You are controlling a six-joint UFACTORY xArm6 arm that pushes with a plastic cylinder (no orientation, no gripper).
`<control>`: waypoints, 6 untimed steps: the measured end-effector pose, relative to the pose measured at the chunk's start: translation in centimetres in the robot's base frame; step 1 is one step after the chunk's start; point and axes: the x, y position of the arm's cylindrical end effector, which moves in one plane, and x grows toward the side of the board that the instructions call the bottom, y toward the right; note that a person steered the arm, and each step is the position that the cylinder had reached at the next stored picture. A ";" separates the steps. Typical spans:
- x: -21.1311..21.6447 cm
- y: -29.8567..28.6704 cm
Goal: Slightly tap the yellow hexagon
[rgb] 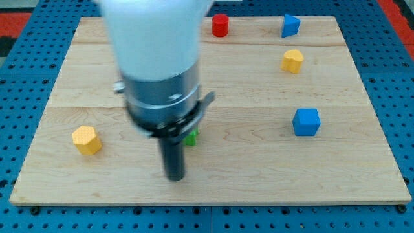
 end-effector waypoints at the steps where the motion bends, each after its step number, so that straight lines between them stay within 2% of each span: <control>1: 0.0 -7.8; 3: -3.6 -13.7; 5: -6.2 -12.1; 6: -5.7 -11.5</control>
